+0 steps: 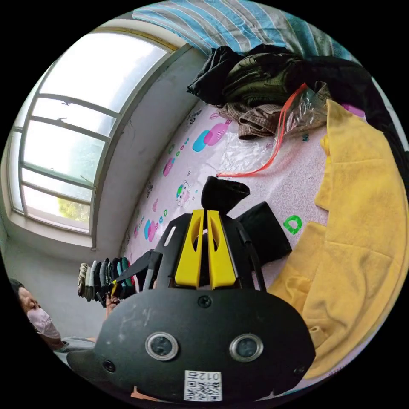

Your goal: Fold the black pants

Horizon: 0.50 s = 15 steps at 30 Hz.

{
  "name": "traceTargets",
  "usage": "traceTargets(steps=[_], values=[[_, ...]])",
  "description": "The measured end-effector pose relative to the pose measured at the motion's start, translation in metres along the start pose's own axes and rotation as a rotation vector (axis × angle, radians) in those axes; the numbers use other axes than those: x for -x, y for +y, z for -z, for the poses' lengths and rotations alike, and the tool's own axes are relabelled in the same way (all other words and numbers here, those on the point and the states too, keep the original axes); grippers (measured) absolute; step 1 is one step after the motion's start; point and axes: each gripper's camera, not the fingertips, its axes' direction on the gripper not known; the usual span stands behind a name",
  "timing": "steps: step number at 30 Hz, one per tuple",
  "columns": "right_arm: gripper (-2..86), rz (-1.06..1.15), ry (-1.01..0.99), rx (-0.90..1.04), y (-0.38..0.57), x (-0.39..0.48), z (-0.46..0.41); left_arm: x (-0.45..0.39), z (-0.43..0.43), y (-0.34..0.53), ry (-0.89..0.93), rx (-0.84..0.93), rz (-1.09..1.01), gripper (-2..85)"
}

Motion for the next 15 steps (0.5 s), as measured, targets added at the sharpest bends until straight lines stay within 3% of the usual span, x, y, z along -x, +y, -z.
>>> traceTargets(steps=[6,9,15], values=[[-0.3,-0.126,0.145,0.175,0.045,-0.068,-0.041,0.079,-0.051,0.096,-0.142,0.306,0.245,0.8],[-0.3,-0.183,0.137,0.133,0.063,-0.083,-0.057,0.083,-0.046,0.12,-0.092,0.197,0.312,0.8],[-0.3,-0.148,0.063,0.098,0.047,-0.064,-0.055,0.036,-0.017,0.103,-0.081,0.181,0.159,0.9]])
